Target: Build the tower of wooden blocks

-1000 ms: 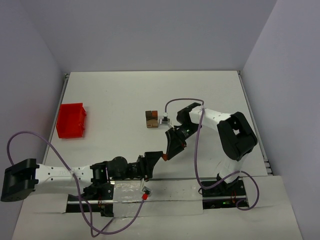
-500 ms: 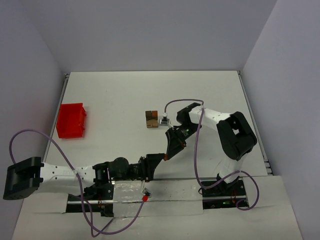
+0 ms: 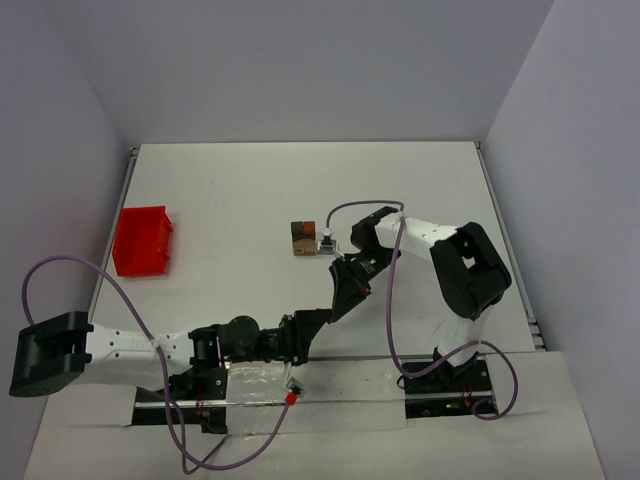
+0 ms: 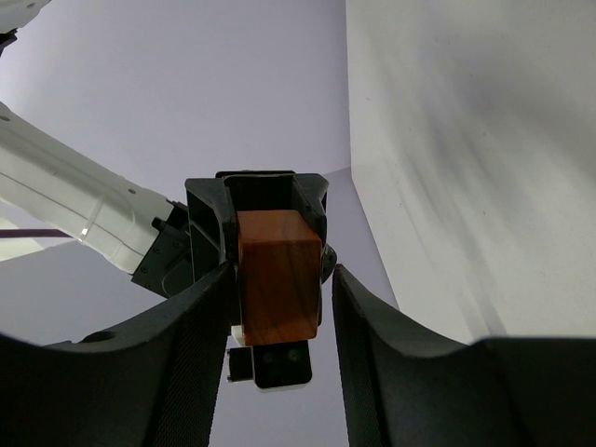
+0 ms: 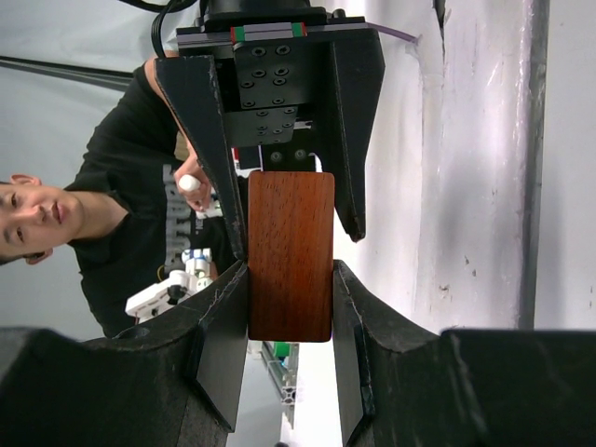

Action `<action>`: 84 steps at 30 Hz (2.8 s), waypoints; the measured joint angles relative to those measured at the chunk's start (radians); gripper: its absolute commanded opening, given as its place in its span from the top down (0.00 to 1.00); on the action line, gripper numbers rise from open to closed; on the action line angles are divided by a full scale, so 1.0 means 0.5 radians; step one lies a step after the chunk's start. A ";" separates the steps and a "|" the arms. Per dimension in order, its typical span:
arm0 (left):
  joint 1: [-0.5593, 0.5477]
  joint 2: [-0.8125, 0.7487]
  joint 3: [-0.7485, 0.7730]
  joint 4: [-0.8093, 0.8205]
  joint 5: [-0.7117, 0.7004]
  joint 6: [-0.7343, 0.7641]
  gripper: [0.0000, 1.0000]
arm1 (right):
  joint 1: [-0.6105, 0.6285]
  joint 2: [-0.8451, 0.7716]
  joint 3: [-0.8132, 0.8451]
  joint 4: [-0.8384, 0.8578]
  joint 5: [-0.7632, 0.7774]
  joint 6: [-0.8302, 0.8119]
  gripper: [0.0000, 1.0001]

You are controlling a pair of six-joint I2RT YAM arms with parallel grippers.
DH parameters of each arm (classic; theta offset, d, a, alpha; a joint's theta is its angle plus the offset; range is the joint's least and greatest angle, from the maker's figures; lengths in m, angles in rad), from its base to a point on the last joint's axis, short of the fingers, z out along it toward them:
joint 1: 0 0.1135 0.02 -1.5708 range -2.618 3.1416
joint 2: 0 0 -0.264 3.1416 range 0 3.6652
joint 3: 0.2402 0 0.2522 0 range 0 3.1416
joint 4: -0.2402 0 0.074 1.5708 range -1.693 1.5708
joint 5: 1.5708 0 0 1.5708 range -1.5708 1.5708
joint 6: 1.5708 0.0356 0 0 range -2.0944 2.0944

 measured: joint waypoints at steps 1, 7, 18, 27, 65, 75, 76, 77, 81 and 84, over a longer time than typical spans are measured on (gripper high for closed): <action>0.000 0.002 0.000 0.000 0.000 0.001 0.51 | 0.004 0.000 0.003 0.001 0.002 0.002 1.00; -0.001 0.007 0.001 0.019 0.000 0.005 0.66 | 0.006 0.000 0.011 -0.001 0.007 0.004 1.00; -0.001 0.003 0.001 -0.011 0.005 0.006 1.00 | 0.009 0.016 0.083 -0.017 0.007 0.030 0.05; -0.004 -0.163 0.083 -0.411 0.101 -0.156 1.00 | -0.279 0.028 0.339 -0.019 -0.001 -0.039 0.00; 1.494 0.522 2.341 -2.539 1.367 -2.097 1.00 | -0.986 -0.394 0.802 1.268 1.052 1.394 0.00; 1.779 1.052 2.776 -3.011 1.664 -1.733 1.00 | -0.986 -0.451 0.737 1.357 1.220 1.309 0.00; 1.807 1.063 2.775 -3.004 1.699 -1.716 1.00 | -0.986 -0.473 0.704 1.361 1.241 1.292 0.00; 1.830 1.072 2.769 -2.989 1.729 -1.703 1.00 | -0.986 -0.495 0.680 1.362 1.258 1.279 0.00; 1.881 1.082 2.649 -2.839 1.792 -1.668 1.00 | -0.986 -0.577 0.613 1.396 1.322 1.246 0.00; 1.882 1.126 2.564 -2.776 1.795 -1.642 1.00 | -0.986 -0.650 0.538 1.438 1.351 1.239 0.00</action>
